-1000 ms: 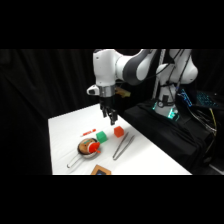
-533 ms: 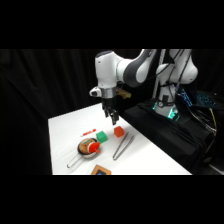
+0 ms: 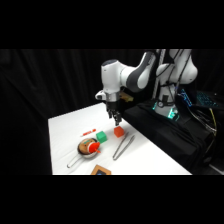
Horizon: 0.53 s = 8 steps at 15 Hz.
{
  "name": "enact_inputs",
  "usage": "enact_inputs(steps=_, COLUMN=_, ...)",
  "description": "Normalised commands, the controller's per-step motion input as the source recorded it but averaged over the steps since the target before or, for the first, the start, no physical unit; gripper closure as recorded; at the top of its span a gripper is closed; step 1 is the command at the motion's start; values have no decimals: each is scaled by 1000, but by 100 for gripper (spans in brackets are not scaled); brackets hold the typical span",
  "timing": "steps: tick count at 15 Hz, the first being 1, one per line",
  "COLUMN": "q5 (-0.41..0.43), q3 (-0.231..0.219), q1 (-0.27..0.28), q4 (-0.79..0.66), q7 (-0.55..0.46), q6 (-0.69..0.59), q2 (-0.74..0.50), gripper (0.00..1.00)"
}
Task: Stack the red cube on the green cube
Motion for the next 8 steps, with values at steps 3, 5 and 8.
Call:
enact_inputs(steps=3, q5=105, q3=2, q1=-18, q4=-216, q7=-110, q6=252, q2=-63, gripper=0)
enact_inputs(steps=5, q5=130, q3=17, q1=-13, q4=-165, q7=-132, q6=266, q2=10, gripper=0)
enact_inputs(steps=8, q5=128, q3=17, q1=-19, q4=-113, q7=-135, q6=264, q2=60, gripper=0)
